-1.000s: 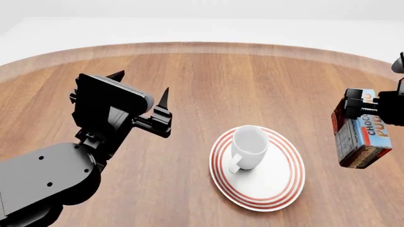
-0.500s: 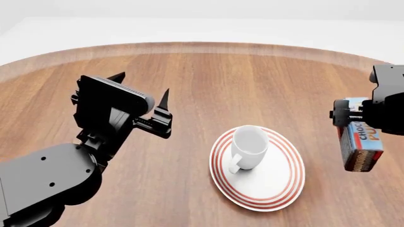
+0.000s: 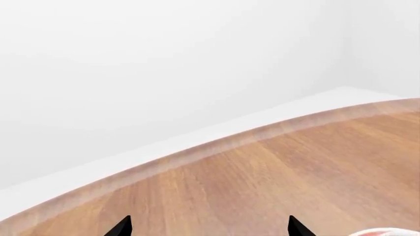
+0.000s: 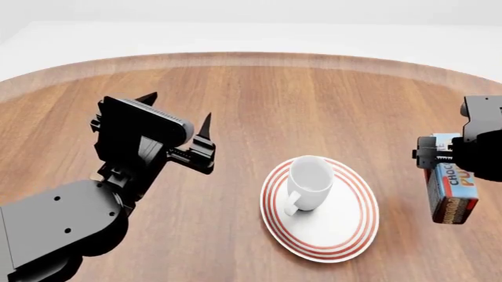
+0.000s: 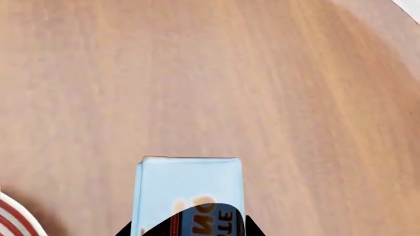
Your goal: Pick up the white mug and put it on the plate, and put the chocolate pudding to the right of the plate.
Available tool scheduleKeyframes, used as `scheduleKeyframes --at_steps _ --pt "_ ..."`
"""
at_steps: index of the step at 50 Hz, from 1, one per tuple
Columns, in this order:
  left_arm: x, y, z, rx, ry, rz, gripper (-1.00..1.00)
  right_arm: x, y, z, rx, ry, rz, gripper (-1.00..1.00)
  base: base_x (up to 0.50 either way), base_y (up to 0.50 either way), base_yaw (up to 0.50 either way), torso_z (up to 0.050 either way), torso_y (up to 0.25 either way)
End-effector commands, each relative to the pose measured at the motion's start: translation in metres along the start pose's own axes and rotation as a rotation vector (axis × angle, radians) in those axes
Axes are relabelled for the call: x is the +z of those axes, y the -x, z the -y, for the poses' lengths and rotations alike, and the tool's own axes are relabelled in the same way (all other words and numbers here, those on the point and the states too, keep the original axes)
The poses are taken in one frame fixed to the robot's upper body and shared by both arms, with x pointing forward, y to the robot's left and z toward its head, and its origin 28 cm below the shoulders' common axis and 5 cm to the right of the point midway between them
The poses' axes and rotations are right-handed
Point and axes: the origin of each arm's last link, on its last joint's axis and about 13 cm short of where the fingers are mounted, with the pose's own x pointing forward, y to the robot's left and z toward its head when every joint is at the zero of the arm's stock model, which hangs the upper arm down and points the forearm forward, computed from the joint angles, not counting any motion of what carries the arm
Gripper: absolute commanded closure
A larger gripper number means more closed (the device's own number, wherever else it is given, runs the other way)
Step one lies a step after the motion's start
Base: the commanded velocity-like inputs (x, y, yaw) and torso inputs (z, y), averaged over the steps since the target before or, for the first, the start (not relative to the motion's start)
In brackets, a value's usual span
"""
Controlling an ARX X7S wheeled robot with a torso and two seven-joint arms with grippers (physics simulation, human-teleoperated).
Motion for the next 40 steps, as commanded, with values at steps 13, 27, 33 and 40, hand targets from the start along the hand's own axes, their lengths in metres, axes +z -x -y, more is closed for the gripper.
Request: scheduleKeyframes --at_steps 13,27,33,40 --pt "-0.001 -0.001 0.001 -0.003 -0.003 -0.006 -1.0 -0.019 -0.011 0.01 0.046 -0.115 0.029 1.0 0.0 0.0 0.0 0.0 0.0" --pt "-0.001 -0.001 0.002 -0.006 -0.005 -0.008 -1.0 -0.035 -0.023 0.012 0.037 -0.163 -0.007 1.0 0.0 0.0 0.0 0.0 0.001" --pt "-0.002 -0.001 0.003 -0.007 -0.004 -0.009 -1.0 -0.04 -0.024 0.012 0.029 -0.154 -0.033 -1.0 0.0 0.0 0.0 0.0 0.0" --pt "-0.002 0.0 0.003 -0.006 -0.002 -0.009 -1.0 -0.038 -0.022 0.013 0.008 -0.136 -0.037 -1.0 0.0 0.0 0.0 0.0 0.0"
